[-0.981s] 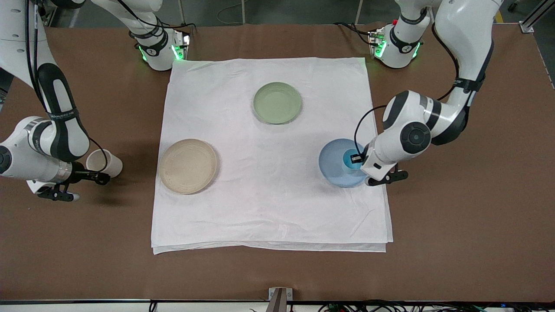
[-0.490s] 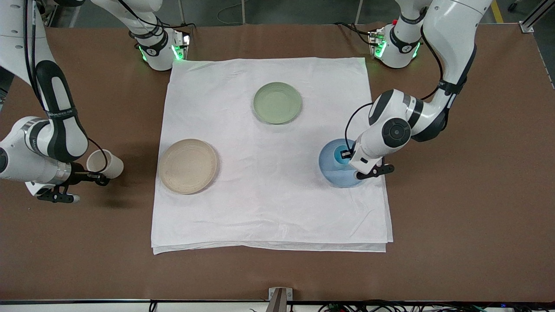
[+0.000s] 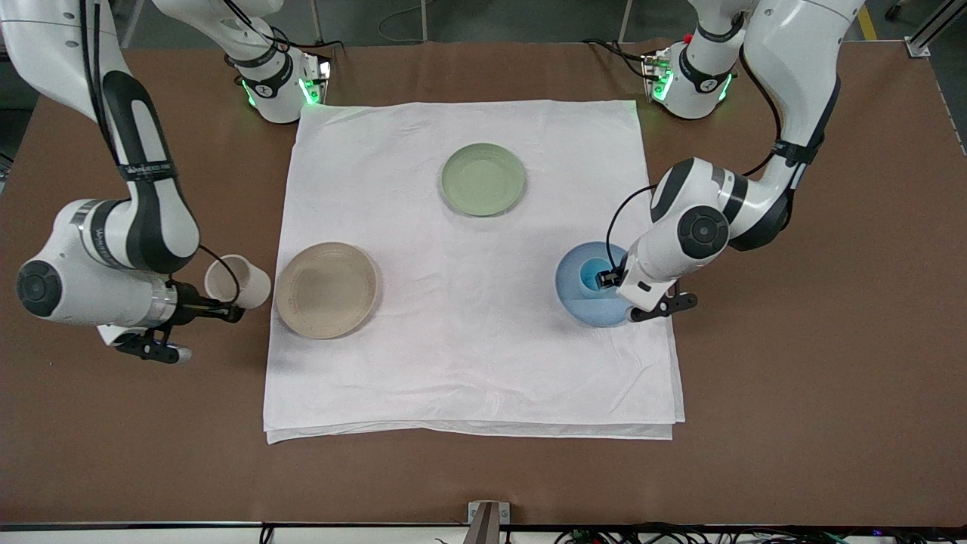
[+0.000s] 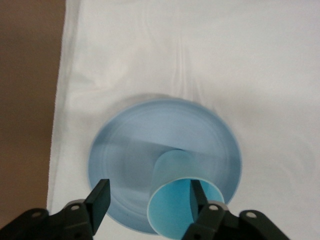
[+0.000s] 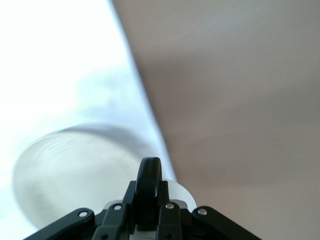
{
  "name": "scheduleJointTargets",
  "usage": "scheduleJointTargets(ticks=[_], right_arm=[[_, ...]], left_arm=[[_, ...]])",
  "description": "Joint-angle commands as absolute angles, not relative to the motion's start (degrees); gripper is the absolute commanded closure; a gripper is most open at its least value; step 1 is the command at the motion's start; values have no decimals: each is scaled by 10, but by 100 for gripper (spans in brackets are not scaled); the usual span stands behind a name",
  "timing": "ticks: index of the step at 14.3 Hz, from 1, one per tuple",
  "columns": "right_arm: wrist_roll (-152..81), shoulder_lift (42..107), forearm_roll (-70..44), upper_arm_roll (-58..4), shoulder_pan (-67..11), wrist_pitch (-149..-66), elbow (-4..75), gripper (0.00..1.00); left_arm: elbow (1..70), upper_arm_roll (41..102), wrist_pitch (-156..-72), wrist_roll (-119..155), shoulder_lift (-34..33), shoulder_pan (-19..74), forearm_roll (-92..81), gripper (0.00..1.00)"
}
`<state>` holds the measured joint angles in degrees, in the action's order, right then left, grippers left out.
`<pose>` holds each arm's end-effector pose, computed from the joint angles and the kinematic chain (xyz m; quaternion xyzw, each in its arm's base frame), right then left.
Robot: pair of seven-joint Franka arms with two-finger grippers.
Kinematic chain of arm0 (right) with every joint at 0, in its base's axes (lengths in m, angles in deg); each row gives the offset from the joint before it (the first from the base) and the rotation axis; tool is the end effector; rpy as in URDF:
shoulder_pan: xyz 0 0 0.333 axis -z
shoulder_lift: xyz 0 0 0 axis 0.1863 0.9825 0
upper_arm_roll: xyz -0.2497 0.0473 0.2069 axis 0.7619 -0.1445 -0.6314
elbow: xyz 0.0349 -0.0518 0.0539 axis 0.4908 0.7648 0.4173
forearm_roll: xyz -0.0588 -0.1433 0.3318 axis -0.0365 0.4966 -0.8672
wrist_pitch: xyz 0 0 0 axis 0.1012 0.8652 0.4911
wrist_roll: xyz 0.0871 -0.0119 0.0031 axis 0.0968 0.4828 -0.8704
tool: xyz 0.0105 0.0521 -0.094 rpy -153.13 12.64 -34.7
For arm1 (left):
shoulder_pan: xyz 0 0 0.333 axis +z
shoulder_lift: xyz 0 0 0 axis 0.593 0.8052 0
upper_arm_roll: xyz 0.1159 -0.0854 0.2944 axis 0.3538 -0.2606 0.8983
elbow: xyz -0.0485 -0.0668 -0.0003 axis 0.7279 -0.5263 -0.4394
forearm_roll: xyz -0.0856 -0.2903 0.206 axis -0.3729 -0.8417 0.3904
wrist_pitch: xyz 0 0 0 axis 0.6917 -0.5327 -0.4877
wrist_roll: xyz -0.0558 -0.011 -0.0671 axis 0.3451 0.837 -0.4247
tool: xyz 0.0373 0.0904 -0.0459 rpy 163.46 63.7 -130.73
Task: Place blue cup in blue plate and white mug in gray plate
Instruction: 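Release the cup with the left gripper while the right gripper carries the mug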
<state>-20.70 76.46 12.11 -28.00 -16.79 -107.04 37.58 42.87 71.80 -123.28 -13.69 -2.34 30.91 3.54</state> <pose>0.6156 0.0328 0.3241 -0.9852 0.1201 0.1077 0.0585 0.5667 -0.2276 0.3260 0.9876 0.1407 -0.0590 0.0364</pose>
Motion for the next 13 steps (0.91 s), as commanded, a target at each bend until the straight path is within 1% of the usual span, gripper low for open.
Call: scheduleJointTargets(ticks=[1, 2, 4, 5, 6, 7, 8, 9, 10, 12, 13], right_arm=[[-126, 728, 105, -274, -226, -1103, 438, 100], [-96, 727, 105, -274, -253, -1125, 451, 100], [-72, 730, 105, -274, -278, -1181, 485, 100], [-72, 731, 105, -274, -288, -1211, 504, 99], [-72, 731, 105, -274, -290, -1224, 514, 97], [-73, 733, 105, -274, -290, -1222, 513, 85], [-76, 734, 105, -274, -289, -1221, 511, 44], [-75, 734, 105, -274, -289, -1223, 511, 0], [-79, 734, 106, -274, -288, -1218, 508, 0], [-80, 727, 106, -272, -285, -1199, 490, 0], [-82, 719, 107, -268, -283, -1151, 462, 0]], left_arm=[[321, 719, -1125, -143, -39, 351, 51, 0], [275, 719, -1081, -141, -39, 369, 64, 0], [207, 718, -1009, -114, -44, 387, 127, 0], [179, 718, -969, -89, -63, 394, 155, 0], [168, 716, -948, -70, -79, 406, 154, 0], [167, 712, -933, -52, -100, 424, 151, 0], [167, 712, -917, -36, -125, 433, 146, 0], [168, 712, -896, -6, -146, 439, 144, 0], [167, 711, -878, 29, -167, 450, 138, 0], [168, 710, -866, 70, -182, 455, 136, 0], [166, 711, -843, 81, -184, 458, 129, 0]])
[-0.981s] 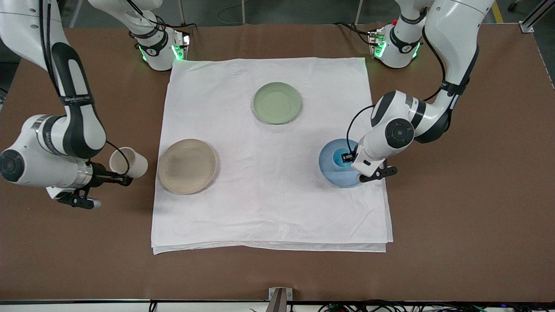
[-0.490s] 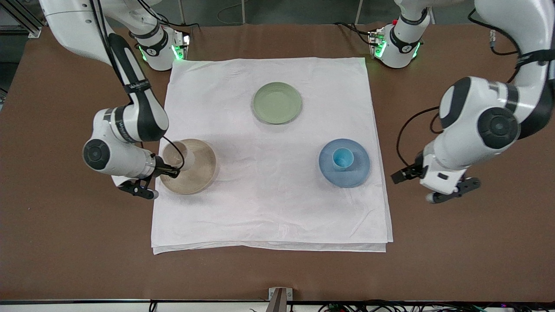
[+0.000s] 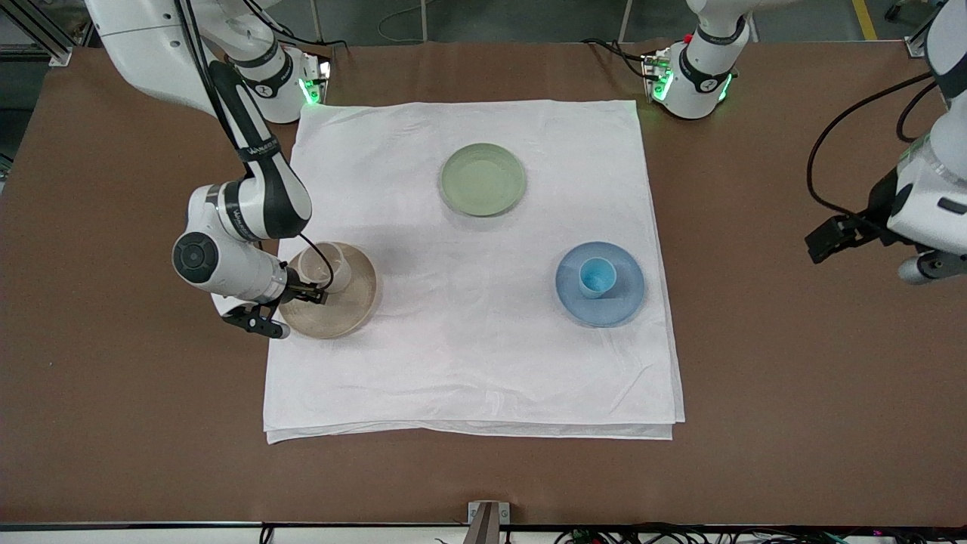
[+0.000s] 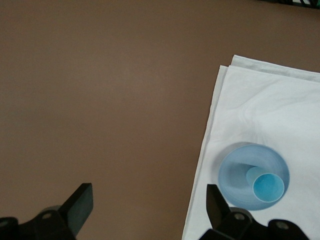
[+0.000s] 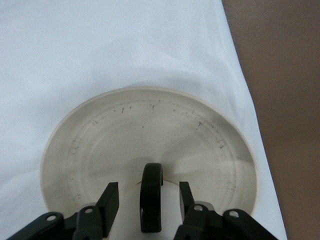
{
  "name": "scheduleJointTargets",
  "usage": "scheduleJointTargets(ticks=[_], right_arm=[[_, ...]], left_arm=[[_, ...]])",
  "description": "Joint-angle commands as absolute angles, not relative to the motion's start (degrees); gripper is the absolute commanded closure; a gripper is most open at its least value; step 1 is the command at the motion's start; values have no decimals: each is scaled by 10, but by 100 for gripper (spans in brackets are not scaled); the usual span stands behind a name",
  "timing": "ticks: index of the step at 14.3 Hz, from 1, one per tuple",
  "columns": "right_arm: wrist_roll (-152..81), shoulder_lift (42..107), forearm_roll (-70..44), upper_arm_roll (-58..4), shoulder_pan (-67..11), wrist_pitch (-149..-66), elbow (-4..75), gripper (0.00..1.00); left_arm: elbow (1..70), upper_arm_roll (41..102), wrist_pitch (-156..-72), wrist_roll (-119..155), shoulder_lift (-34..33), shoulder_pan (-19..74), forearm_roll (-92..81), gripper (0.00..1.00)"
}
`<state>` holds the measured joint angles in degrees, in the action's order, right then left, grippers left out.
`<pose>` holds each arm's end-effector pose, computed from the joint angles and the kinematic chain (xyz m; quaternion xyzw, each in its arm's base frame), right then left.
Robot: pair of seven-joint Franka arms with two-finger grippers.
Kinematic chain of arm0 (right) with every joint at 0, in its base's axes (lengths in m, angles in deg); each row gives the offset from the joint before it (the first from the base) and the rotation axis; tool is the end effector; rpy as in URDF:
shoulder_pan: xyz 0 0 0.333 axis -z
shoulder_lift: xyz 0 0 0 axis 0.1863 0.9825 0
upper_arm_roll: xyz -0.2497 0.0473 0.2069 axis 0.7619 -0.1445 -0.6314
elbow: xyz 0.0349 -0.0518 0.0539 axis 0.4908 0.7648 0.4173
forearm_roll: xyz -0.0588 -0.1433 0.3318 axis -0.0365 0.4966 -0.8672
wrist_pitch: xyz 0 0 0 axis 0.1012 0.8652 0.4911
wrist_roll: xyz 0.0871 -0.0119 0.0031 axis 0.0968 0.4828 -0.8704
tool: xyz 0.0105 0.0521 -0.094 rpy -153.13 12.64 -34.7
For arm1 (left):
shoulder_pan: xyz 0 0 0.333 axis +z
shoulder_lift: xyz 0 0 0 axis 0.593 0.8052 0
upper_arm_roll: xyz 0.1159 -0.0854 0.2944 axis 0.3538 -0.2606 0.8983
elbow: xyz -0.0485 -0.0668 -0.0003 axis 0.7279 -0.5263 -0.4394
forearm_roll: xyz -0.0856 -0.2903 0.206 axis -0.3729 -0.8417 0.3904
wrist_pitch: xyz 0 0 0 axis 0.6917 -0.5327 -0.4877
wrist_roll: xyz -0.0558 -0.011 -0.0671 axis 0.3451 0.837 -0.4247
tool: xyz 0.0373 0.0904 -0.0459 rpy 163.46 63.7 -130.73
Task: Place blue cup in blue plate and white mug in gray plate
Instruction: 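Release the cup with the left gripper while the right gripper carries the mug, then release the mug on the beige plate and withdraw the right gripper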
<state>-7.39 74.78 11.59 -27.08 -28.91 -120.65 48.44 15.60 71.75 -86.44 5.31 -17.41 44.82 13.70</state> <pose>0.5737 0.1387 0.2838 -0.9839 0.1567 0.0773 0.0363 0.5701 -0.0582 0.6354 -0.9936 -0.0906 -0.0256 0.0617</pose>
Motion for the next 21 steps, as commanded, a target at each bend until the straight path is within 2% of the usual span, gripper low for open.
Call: scheduleJointTargets(ticks=[1, 3, 5, 7, 14, 21], right_arm=[[-85, 715, 110, -263, -272, -1092, 422, 0], [-139, 716, 124, -259, -231, -981, 329, 0], [-241, 716, 155, -260, -174, -920, 272, 0], [-320, 713, 171, -259, -124, -865, 225, 0], [-367, 717, 239, -260, -84, -751, 93, 0], [-374, 694, 215, -265, -85, -718, 85, 0]], left_arm=[[167, 720, -836, 102, -201, 457, 118, 0], [187, 780, -831, 163, -231, 419, 110, 0], [229, 845, -831, 195, -259, 373, 93, 0], [252, 877, -831, 199, -280, 368, 48, 0], [252, 874, -828, 170, -279, 369, 40, 0], [263, 859, -824, 152, -298, 372, 41, 0]])
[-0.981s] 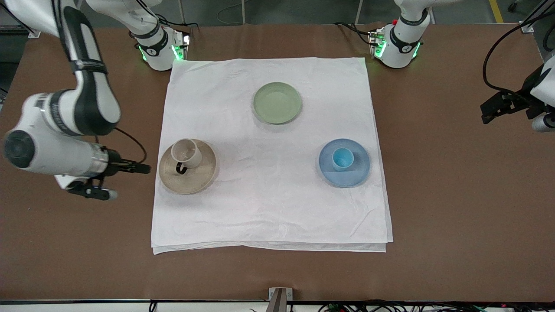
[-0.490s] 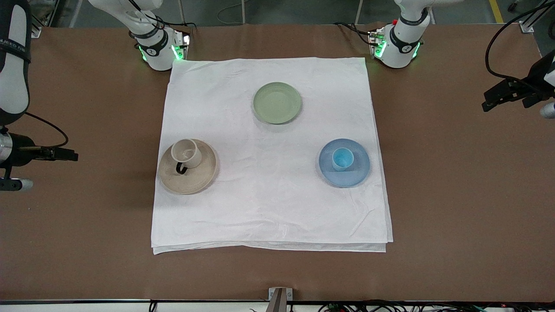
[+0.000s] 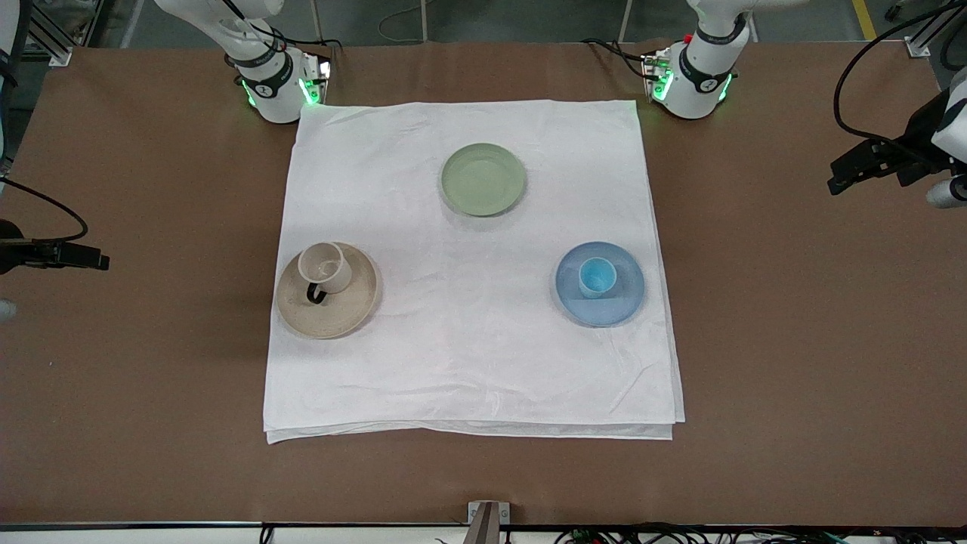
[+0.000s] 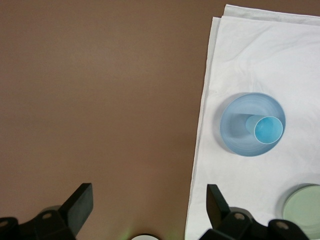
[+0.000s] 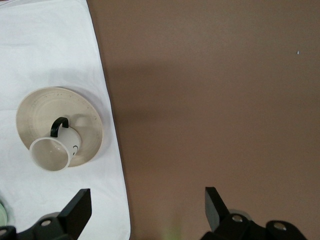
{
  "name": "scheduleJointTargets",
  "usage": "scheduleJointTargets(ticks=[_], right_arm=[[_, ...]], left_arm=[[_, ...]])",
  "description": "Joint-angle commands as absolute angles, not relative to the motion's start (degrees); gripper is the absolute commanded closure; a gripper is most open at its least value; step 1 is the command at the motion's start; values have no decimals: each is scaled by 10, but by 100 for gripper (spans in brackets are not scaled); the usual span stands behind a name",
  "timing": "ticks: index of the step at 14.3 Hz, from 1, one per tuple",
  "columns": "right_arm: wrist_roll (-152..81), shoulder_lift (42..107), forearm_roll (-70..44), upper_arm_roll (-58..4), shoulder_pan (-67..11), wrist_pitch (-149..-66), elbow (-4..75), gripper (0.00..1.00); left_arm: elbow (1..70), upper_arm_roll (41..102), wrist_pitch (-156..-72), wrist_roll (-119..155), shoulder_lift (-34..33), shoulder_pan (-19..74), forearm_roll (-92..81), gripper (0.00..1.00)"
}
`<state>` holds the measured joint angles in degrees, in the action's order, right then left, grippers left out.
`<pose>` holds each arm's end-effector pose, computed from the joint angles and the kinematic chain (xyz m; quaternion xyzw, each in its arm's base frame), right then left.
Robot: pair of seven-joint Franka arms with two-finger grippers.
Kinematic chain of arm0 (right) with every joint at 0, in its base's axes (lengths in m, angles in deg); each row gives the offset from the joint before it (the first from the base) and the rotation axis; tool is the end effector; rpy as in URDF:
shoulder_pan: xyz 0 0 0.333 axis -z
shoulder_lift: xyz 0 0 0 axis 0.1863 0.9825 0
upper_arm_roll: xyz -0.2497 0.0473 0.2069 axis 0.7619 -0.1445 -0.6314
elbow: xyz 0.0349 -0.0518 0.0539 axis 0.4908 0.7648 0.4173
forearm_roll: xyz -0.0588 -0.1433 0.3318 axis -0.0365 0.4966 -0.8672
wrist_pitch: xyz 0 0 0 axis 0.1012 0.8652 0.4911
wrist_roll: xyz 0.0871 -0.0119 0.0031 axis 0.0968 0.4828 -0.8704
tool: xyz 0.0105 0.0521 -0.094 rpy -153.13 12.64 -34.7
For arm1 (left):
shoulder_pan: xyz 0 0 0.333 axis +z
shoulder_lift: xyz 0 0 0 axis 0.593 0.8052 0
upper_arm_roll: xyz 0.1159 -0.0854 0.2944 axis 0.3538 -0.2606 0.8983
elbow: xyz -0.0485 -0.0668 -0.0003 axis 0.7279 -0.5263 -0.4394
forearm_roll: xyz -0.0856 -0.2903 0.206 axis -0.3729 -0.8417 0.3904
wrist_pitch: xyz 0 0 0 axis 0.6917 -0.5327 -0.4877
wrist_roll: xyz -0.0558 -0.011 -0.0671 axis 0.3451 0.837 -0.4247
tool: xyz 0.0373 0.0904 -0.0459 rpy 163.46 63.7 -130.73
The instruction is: Place blue cup in blue plate and white mug in gray plate
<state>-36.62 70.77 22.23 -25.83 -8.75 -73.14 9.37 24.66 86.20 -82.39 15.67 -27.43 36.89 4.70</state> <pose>0.6082 -0.0769 0.5560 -0.9945 0.0200 0.1023 0.0051 0.5100 -0.0233 0.6501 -0.9983 -0.0538 0.0195 0.0133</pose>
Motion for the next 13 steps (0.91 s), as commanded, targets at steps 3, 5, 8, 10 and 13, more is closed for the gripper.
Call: scheduleJointTargets(ticks=[3, 5, 8, 10, 13], right_arm=[[-383, 654, 217, -265, -84, -697, 101, 0], [-383, 605, 219, -264, -83, -705, 156, 0], [-384, 521, 234, -265, -91, -764, 270, 0], [-384, 487, 240, -264, -98, -775, 303, 0], [-384, 465, 240, -263, -97, -757, 300, 0]], left_arm=[[265, 844, -836, 148, -302, 371, 38, 0], [269, 842, -839, 143, -303, 372, 38, 0], [276, 842, -847, 142, -305, 371, 38, 0], [278, 842, -852, 142, -305, 371, 38, 0], [280, 840, -854, 142, -303, 368, 38, 0]])
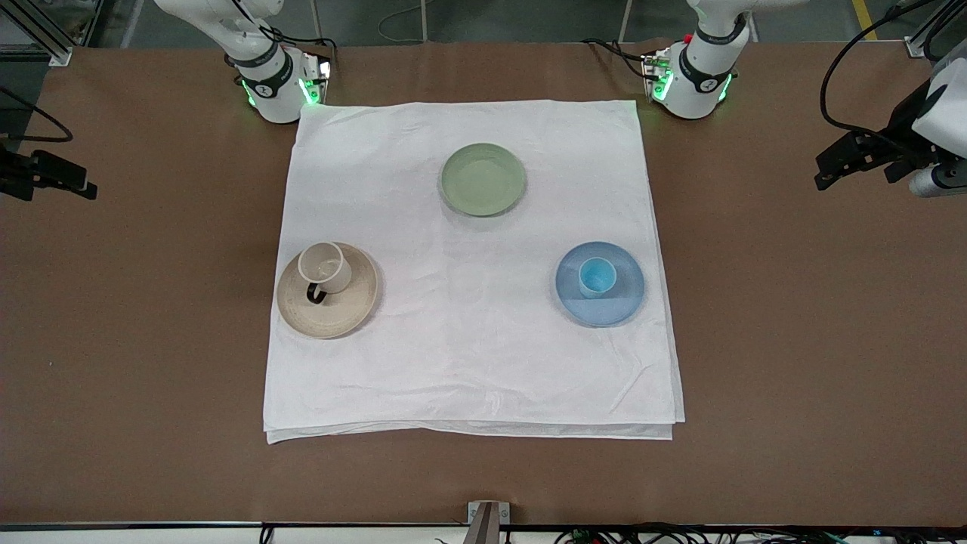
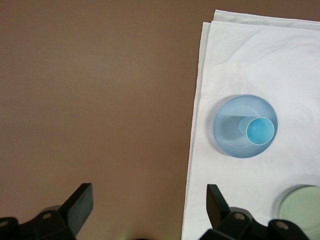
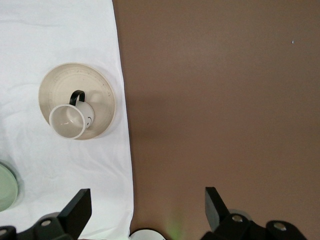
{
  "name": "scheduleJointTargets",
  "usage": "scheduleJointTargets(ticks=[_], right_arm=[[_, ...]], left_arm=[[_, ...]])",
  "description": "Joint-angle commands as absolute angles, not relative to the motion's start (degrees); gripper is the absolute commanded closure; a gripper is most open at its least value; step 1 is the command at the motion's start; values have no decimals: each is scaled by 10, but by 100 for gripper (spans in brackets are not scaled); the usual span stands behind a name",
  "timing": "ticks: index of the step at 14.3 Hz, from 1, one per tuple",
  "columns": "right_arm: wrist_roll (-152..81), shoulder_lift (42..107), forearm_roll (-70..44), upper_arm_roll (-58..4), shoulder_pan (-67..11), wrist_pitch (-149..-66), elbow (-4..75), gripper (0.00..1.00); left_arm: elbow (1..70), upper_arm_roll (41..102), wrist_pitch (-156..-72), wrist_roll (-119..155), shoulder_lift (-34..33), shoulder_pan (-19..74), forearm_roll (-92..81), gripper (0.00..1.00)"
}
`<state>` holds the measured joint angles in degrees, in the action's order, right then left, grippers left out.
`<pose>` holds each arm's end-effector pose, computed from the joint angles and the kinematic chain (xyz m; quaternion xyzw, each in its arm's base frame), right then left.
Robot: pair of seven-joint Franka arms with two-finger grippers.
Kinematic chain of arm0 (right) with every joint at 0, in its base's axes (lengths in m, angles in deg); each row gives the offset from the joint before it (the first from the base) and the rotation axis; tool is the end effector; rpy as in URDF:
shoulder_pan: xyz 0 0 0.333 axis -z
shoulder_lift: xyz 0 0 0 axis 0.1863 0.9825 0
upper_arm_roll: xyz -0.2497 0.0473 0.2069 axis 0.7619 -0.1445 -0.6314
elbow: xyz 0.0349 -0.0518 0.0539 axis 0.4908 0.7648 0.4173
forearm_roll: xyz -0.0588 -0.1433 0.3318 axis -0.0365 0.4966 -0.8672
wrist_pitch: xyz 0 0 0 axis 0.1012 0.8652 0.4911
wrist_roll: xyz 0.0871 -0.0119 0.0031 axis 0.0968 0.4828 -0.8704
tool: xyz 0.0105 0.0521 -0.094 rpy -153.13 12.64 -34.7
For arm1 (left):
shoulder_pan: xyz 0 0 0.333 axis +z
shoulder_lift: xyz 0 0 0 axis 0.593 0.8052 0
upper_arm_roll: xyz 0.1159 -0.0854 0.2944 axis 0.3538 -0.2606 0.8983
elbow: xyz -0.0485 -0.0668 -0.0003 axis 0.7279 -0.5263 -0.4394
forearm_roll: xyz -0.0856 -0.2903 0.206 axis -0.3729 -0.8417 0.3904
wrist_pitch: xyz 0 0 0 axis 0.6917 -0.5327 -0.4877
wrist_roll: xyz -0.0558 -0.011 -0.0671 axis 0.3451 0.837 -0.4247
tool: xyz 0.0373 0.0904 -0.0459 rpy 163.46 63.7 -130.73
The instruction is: Place blue cup in blue plate and white mug in gray plate
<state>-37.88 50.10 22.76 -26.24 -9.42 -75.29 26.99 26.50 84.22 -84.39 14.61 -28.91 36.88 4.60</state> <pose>0.5050 -0.0663 0.6291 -0.9983 0.0013 0.0565 0.0156 0.5041 -0.0418 0.6520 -0.9989 -0.0455 0.0049 0.0128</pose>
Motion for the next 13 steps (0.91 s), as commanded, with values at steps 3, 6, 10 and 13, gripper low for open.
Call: scheduleJointTargets(ticks=[3, 6, 10, 13], right_arm=[[-384, 462, 240, -262, -96, -755, 293, 0], [-384, 462, 240, -268, -102, -755, 293, 0], [-383, 453, 240, -268, -111, -755, 296, 0], [-383, 452, 239, -268, -110, -757, 296, 0]], left_arm=[[280, 838, -851, 142, -305, 369, 38, 0], [280, 838, -853, 142, -299, 371, 38, 0], [279, 838, -853, 142, -298, 370, 38, 0], [279, 838, -853, 142, -298, 370, 39, 0]])
